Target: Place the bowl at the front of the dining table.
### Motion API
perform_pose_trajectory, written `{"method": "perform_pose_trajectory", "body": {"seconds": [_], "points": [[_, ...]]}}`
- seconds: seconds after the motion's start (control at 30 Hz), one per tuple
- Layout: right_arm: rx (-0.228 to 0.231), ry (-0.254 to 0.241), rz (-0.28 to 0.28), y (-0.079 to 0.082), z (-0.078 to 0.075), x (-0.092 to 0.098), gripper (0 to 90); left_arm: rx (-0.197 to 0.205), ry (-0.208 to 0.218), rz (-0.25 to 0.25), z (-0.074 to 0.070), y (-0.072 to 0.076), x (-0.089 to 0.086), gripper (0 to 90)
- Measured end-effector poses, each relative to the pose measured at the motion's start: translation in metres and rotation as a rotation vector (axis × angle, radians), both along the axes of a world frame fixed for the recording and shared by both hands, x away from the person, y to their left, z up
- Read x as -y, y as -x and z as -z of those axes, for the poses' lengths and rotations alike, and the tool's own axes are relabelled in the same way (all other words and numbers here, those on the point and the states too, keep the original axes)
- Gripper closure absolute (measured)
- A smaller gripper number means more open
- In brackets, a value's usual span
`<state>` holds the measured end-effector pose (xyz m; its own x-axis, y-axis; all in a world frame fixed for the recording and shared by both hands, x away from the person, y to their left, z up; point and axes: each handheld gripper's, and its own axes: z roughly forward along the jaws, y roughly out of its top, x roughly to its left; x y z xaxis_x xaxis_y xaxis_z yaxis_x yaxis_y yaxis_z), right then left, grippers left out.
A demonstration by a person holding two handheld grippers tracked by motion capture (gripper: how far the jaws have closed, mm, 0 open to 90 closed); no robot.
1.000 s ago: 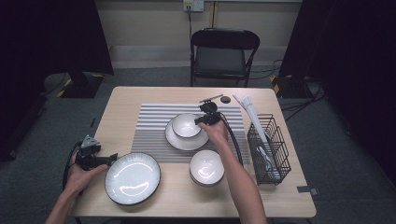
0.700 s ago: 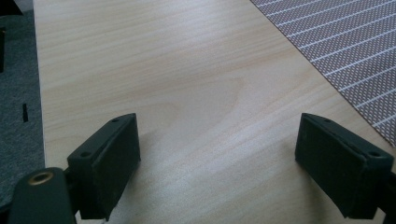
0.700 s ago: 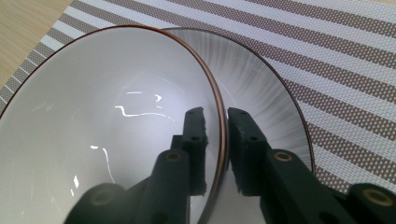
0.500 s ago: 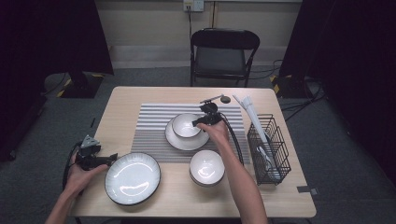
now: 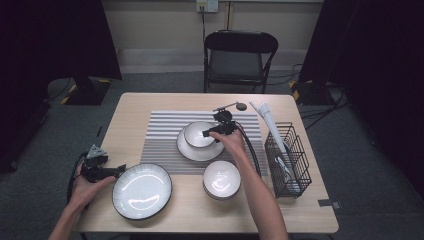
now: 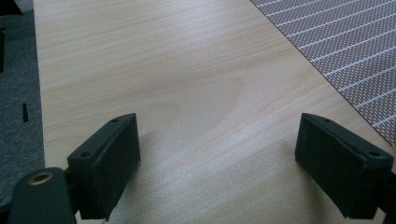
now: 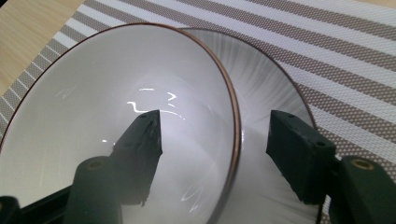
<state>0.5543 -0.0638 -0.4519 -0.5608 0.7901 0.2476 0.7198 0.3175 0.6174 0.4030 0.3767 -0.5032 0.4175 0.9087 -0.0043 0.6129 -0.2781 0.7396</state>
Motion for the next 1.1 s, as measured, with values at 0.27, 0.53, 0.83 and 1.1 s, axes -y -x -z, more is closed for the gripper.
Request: {"method": "perform_pose_trajectory", "body": {"seconds": [0.27, 0.53, 0.83, 1.1], "points": [[0.053, -0.036, 0.025, 0.008, -0.007, 0.006, 40.2, 0.0, 0.0, 0.0, 0.0, 0.0, 0.0, 13.6], [0.116, -0.069, 0.021, 0.018, -0.019, 0.009, 46.3, 0.0, 0.0, 0.0, 0.0, 0.0, 0.0, 13.6], [0.198, -0.052, 0.036, 0.027, -0.027, 0.015, 52.2, 0.0, 0.001, 0.0, 0.0, 0.0, 0.0, 13.6], [0.203, -0.053, 0.032, 0.041, -0.035, 0.019, 53.7, 0.0, 0.0, 0.0, 0.0, 0.0, 0.0, 13.6]]}}
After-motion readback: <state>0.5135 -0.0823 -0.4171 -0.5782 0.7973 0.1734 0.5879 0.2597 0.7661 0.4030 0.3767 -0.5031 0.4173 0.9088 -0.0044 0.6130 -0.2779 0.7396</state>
